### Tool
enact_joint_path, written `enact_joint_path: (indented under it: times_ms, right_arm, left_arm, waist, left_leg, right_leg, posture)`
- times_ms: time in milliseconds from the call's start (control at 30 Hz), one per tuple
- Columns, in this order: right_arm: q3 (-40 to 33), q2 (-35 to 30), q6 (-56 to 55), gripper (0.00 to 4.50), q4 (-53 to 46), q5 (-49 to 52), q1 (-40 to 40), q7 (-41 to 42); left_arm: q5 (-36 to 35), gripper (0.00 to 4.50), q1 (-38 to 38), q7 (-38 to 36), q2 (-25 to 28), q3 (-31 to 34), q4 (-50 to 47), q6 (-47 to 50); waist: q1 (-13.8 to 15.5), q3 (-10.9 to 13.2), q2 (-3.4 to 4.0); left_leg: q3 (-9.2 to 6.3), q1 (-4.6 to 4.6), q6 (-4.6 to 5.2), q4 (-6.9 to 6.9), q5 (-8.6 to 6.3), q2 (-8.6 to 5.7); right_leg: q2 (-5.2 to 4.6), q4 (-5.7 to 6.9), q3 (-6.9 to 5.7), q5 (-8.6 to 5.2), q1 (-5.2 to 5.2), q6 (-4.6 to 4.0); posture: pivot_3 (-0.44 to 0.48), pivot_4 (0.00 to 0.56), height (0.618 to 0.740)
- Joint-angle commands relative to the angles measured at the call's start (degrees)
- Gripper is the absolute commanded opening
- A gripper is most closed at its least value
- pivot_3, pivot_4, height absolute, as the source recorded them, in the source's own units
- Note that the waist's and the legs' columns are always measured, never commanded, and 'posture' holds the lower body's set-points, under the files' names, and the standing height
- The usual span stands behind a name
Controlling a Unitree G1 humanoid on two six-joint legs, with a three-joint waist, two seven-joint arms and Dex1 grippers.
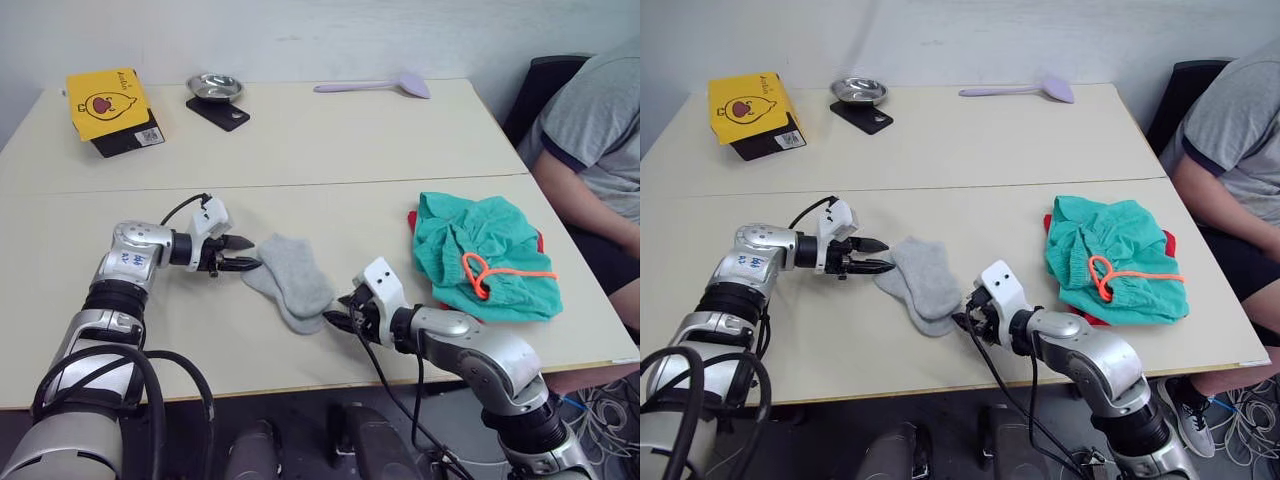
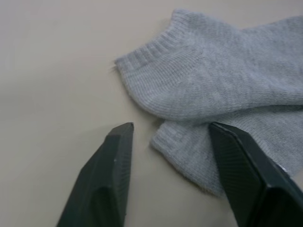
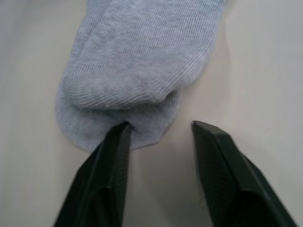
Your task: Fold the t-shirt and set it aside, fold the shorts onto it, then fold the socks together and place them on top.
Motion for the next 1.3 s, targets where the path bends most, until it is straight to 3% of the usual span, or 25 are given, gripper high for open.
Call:
enact_joint_path:
  times_ms: [33,100,167,367,567,867,1133,1300]
  right_arm:
    - [3.97,0.11,0.93,0.73,2.17,-0.85,1.13,2.20]
    - [4.43,-0.71,0.18,0.06,2.36,-1.76,1.07,3.31]
    - [4.92,-1.92,-0.85,0.00,2.61,-2.82,1.00,4.65]
    - [4.04,-4.80,-5.77,0.00,6.13,-6.46,-2.25,8.47]
    - [4.56,-7.74,-13.14,0.00,16.26,-10.98,-10.28,14.41]
    - [8.16,-4.56,-25.54,0.00,28.16,-17.85,-17.36,21.01]
    - [6.19,-2.33,-28.51,0.00,31.03,-19.83,-17.66,23.74]
    - [1.94,-3.77,-26.44,1.37,27.53,-17.52,-15.27,24.89]
  left_arm:
    - [1.18,1.24,0.32,-1.38,-0.34,-0.13,0.34,0.63]
    - [1.18,0.63,1.30,-1.54,-0.01,0.13,-1.23,1.27]
    - [0.67,0.04,2.66,-1.49,0.47,0.77,-3.71,2.96]
    - [-3.10,0.04,14.26,1.74,2.87,5.33,-22.59,11.88]
    - [-10.42,0.04,32.54,11.93,3.14,16.22,-48.59,23.74]
    - [-13.74,0.04,49.53,24.55,0.02,24.10,-68.74,29.23]
    - [-15.10,0.04,59.47,30.13,-3.23,26.00,-75.90,28.71]
    - [-14.78,1.39,60.59,32.83,-4.52,26.71,-75.31,27.26]
  waist:
    - [-0.03,0.00,0.00]
    - [-0.12,0.00,0.00]
    - [-0.16,0.00,0.00]
    - [-0.74,0.00,0.01]
    - [-1.13,0.05,0.08]
    - [-1.21,0.06,0.10]
    - [-1.23,0.07,0.12]
    - [-1.09,0.09,0.14]
  left_leg:
    - [0.00,0.00,-0.01,0.00,-0.01,0.00]
    - [0.00,0.00,-0.02,-0.01,-0.01,0.00]
    - [0.00,0.02,-0.03,0.00,-0.02,0.00]
    - [-0.01,0.03,-0.05,-0.01,-0.03,0.01]
    - [0.00,0.05,-0.03,0.03,-0.01,-0.02]
    - [-0.02,0.05,-0.05,-0.04,-0.02,-0.02]
    - [-0.04,0.07,-0.10,-0.07,-0.05,0.01]
    - [-0.06,0.04,-0.09,-0.09,-0.06,0.01]
  right_leg:
    - [0.00,0.01,0.00,-0.01,0.00,-0.01]
    - [0.00,0.02,-0.01,-0.02,-0.01,-0.02]
    - [0.00,0.05,0.00,-0.04,-0.01,0.00]
    - [-0.01,0.08,0.01,-0.07,-0.01,0.01]
    - [-0.09,0.14,0.07,-0.06,-0.01,0.02]
    - [-0.10,0.10,0.07,-0.06,-0.01,0.01]
    - [-0.07,0.09,0.06,-0.09,-0.03,-0.04]
    - [-0.07,0.07,0.05,-0.12,-0.05,-0.10]
  posture:
    - [0.000,0.150,0.740]
    - [0.000,0.150,0.740]
    - [0.000,0.150,0.740]
    - [0.000,0.150,0.740]
    - [0.000,0.150,0.740]
    - [0.000,0.150,0.740]
    - [0.000,0.150,0.740]
    - [0.000,0.150,0.740]
